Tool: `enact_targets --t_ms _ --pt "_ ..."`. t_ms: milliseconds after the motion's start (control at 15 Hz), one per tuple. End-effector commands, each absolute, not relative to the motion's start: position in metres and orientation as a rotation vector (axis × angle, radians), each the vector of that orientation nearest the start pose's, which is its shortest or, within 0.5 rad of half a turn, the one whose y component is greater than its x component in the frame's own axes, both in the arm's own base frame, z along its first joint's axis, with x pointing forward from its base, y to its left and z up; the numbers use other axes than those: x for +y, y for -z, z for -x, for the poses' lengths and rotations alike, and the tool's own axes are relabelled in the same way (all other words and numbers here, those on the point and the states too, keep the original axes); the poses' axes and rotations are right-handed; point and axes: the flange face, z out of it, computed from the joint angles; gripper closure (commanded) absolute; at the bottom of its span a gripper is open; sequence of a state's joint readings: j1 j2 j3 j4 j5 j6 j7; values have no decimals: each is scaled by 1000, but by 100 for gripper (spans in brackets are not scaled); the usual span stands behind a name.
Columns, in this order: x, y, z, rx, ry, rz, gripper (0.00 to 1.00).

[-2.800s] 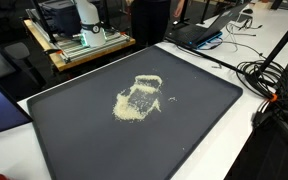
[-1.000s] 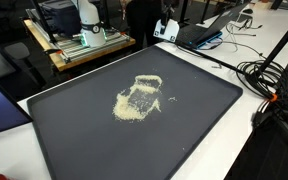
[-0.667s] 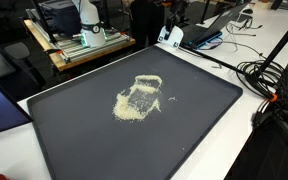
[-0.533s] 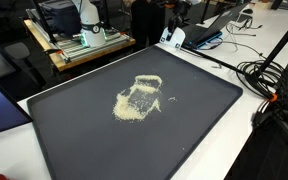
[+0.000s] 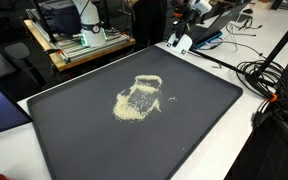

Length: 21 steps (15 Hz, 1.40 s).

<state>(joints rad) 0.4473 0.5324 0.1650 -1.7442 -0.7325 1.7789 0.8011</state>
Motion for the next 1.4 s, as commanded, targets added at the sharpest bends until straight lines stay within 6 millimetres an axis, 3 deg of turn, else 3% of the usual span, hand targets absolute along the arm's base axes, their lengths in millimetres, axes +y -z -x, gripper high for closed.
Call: enact_targets --t_ms 0,1333 --pt "302 -254 -546 173 -28 -2398 96" --pt "302 -255 -549 165 -28 -2394 96"
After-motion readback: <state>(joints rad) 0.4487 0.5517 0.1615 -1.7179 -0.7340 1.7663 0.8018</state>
